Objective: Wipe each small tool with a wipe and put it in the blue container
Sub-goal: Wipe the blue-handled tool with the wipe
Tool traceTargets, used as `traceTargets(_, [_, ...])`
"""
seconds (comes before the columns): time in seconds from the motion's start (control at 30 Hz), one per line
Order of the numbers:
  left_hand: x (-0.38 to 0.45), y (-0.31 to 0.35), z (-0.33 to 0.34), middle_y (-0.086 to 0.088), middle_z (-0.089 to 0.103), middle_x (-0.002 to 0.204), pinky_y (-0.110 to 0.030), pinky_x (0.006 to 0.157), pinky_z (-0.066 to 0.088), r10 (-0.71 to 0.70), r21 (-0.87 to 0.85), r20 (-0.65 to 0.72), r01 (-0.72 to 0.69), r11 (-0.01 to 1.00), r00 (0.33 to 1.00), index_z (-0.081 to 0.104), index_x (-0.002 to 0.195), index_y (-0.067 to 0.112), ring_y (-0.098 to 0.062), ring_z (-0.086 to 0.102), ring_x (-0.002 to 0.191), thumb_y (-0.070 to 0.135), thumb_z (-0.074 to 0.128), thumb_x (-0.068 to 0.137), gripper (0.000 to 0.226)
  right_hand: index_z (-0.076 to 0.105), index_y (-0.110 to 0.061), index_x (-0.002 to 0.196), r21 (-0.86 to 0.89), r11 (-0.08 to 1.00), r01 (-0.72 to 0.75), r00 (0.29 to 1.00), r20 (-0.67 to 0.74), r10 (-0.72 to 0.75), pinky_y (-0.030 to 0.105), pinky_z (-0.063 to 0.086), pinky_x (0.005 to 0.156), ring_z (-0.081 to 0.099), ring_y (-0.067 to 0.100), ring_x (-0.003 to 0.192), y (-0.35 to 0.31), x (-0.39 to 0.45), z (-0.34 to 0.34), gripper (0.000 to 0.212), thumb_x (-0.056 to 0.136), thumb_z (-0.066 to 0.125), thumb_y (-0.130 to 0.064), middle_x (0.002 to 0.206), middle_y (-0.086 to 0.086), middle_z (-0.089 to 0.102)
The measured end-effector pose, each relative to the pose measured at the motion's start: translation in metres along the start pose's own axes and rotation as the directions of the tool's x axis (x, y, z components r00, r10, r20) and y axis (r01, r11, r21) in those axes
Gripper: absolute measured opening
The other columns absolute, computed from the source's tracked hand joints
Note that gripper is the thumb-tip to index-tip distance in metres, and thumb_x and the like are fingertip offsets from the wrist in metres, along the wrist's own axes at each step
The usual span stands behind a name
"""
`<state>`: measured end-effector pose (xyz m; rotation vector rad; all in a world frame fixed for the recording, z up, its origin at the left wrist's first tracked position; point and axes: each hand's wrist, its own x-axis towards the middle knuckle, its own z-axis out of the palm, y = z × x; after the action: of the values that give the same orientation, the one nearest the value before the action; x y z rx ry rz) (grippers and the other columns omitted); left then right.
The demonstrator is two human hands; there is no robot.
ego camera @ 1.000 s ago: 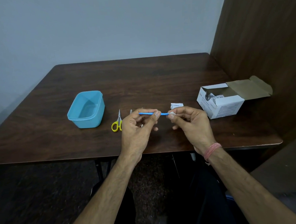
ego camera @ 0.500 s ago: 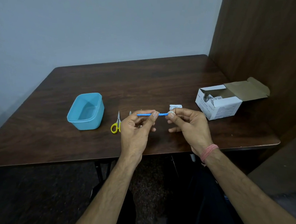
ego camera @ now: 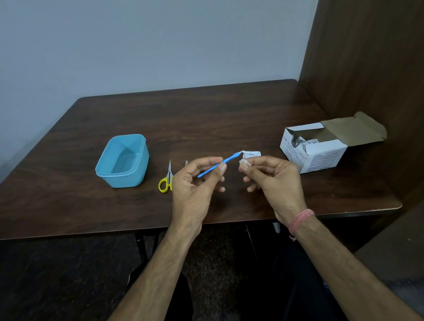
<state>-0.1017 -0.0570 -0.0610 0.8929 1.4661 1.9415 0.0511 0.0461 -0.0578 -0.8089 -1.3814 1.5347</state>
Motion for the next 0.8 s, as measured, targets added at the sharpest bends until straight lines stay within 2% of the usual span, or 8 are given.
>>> traceTargets(0.13, [-0.0008,-0.0005,-0.0006,-0.004,0.084,0.093,-0.031,0.068,0.065,0.001,0.065,0.061,-0.005,0.998,0.998,0.089,0.102,0.019,-0.014,0.077,0.085,0.009,0.087,0.096,0.012,0.084,-0.008,0.096,0.025,1.000,-0.002,1.000,0.003,0.002,0.025,0.057,0.053,0.070,0.017,0.067,-0.0001,0.0004,-0.0005,0.007,0.089,0.088,-0.009,0.093,0.017,0.083])
traceTargets(0.27, [-0.0019,-0.0006,0.0004,-0.005,0.085,0.092,-0.032,0.068,0.065,0.003,0.085,0.046,-0.007,0.996,0.999,0.090,0.101,0.019,-0.013,0.077,0.086,0.010,0.090,0.093,0.012,0.084,-0.013,0.096,0.036,0.999,0.012,0.998,0.055,-0.014,0.023,0.056,0.055,0.068,0.015,0.068,-0.0012,0.0004,-0.0029,0.007,0.096,0.081,-0.007,0.093,0.014,0.084])
traceTargets(0.37, [-0.0025,-0.0004,0.0005,-0.005,0.086,0.093,-0.030,0.067,0.064,0.010,0.111,0.052,-0.015,0.994,0.999,0.090,0.103,0.016,-0.011,0.075,0.083,0.009,0.091,0.092,0.012,0.082,-0.011,0.101,0.062,0.998,0.009,0.997,0.073,-0.014,0.022,0.055,0.057,0.066,0.012,0.068,-0.0017,0.0011,-0.0043,0.008,0.100,0.076,-0.006,0.094,0.011,0.084])
traceTargets(0.5, [-0.0037,-0.0013,0.0024,-0.003,0.086,0.090,-0.033,0.066,0.065,0.022,0.169,0.053,-0.031,0.985,0.998,0.090,0.103,0.016,-0.013,0.076,0.080,0.011,0.092,0.092,0.012,0.083,-0.014,0.099,0.103,0.995,-0.008,0.998,0.069,0.001,0.022,0.054,0.060,0.064,0.011,0.071,-0.0016,0.0029,-0.0055,0.008,0.100,0.076,-0.009,0.094,0.010,0.082])
traceTargets(0.63, [-0.0063,-0.0039,0.0063,-0.001,0.086,0.090,-0.047,0.067,0.070,0.055,0.237,0.067,-0.069,0.969,0.996,0.091,0.102,0.019,-0.031,0.079,0.083,0.012,0.092,0.093,0.012,0.083,-0.013,0.099,0.145,0.989,-0.019,1.000,0.009,0.018,0.023,0.052,0.061,0.062,0.009,0.070,0.0001,0.0054,-0.0054,0.005,0.099,0.079,-0.012,0.091,0.008,0.079])
traceTargets(0.8, [-0.0091,-0.0011,0.0073,0.007,0.087,0.098,-0.044,0.067,0.070,0.052,0.259,0.052,-0.063,0.964,0.997,0.088,0.109,0.023,-0.022,0.082,0.090,0.014,0.090,0.095,0.017,0.081,-0.012,0.103,0.303,0.953,-0.027,0.993,-0.104,0.061,0.020,0.050,0.061,0.058,0.006,0.067,-0.0036,0.0080,-0.0068,0.005,0.101,0.076,-0.013,0.094,0.006,0.079])
